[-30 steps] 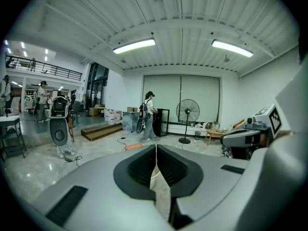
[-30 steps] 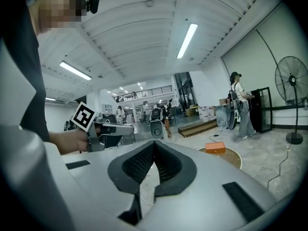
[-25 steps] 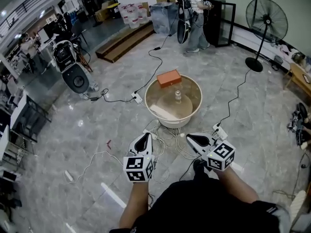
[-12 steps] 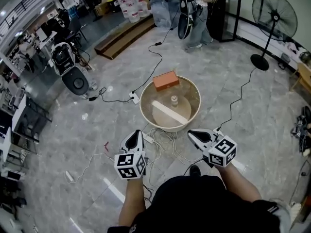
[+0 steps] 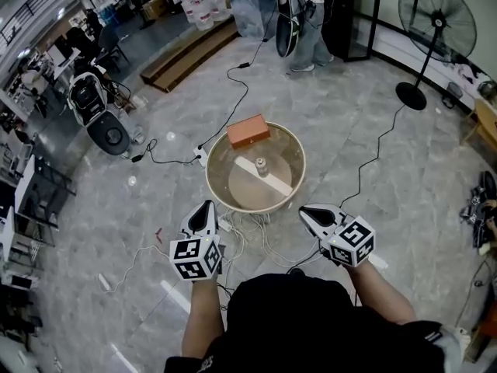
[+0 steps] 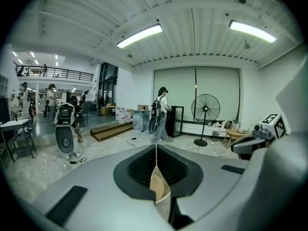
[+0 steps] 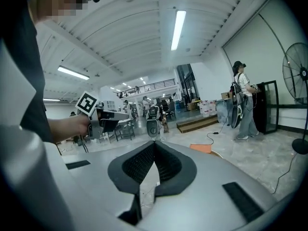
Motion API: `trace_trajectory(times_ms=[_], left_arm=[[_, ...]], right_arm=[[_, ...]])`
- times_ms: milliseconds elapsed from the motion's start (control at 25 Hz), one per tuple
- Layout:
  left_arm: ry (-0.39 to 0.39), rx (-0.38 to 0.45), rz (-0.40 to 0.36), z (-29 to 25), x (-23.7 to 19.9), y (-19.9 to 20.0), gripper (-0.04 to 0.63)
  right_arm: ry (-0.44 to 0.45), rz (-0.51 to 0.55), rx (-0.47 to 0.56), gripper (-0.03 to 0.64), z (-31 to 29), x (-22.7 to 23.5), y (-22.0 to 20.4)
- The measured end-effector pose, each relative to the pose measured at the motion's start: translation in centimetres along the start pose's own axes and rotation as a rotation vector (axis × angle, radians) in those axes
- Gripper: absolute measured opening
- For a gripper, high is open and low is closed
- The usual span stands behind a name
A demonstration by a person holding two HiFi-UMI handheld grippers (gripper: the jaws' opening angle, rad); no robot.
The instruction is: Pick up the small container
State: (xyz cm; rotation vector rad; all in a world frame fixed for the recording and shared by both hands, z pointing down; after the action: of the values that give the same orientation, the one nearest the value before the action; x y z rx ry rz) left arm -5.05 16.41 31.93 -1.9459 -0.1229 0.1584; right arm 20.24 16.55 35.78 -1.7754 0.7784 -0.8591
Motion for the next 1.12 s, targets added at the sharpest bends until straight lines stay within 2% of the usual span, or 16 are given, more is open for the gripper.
trace_trajectory(times_ms=[440, 600, 760, 960, 1120], left_arm=[[0.012, -0.04, 0.044, -4.7, -2.2, -1.1, 0.023], [-0.003, -0.044, 0.066, -8.6, -5.7, -1.3, 0.023], [-0.038, -0.03, 0.049, -13.1, -9.9, 0.4, 0.023], [-0.092, -0.002, 0.028, -18.0, -14.9, 3.1, 0.023], [-0.158, 0.015, 0.043, -21.5, -18.3, 4.3, 0.021]], right_arm=[[0.06, -0.061, -0.05, 0.014, -4.4, 2.2, -0.7], [0.041, -0.052, -0.072, 0.014, -8.4, 3.9, -0.1], [-0.017, -0.067, -0.069, 0.014, -13.6, 6.5, 2.3], [0.003, -0.042, -0.062, 0.014, -21.8, 7.0, 6.6], [0.012, -0.037, -0.079, 0.014, -27.6, 7.2, 8.4]])
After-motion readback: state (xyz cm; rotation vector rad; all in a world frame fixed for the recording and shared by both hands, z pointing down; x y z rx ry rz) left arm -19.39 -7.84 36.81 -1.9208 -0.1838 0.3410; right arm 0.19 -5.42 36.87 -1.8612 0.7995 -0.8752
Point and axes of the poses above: the fingertips, and each gripper's own axes: z backward along the fingers, x to its right, y out of its top, the point moved 3 cm from there along z, backward along the fingers, and after that the axes turned 1 degree about z, right-handed, at the moved point
